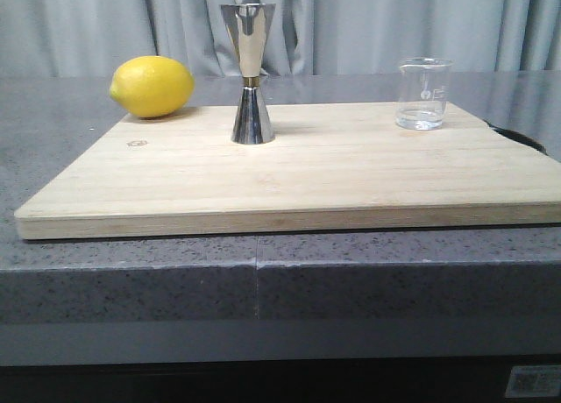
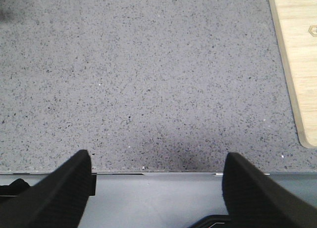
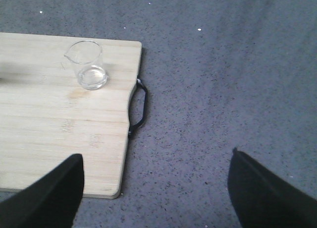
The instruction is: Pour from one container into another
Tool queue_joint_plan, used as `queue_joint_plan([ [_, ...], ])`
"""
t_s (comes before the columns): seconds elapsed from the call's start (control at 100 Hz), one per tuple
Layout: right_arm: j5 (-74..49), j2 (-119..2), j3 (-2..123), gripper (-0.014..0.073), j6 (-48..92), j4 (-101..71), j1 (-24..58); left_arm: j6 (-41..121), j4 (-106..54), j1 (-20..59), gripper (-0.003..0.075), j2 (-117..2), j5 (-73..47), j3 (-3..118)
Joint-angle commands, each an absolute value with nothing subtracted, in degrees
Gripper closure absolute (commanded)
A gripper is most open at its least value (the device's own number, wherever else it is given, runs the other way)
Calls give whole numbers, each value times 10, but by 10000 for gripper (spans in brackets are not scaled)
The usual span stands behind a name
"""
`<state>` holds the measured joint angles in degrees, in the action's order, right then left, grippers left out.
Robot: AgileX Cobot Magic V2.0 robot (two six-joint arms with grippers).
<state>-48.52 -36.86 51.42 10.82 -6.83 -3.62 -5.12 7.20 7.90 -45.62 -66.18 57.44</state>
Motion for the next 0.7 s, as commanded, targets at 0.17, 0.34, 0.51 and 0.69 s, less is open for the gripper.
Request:
queue_joint_plan([
  [0.17, -449, -354, 521, 53, 110, -48, -39, -59, 69, 78, 220, -451, -632, 585],
  [0.34, -454, -354, 521, 188, 110, -48, -39, -59, 68, 78, 351, -451, -626, 585],
  [0.51, -452, -354, 521, 499, 110, -48, -39, -59, 58, 78, 571, -451, -615, 585],
  [0.69, -449, -354, 521, 665, 110, -48, -39, -59, 58, 78, 738, -451, -611, 585],
])
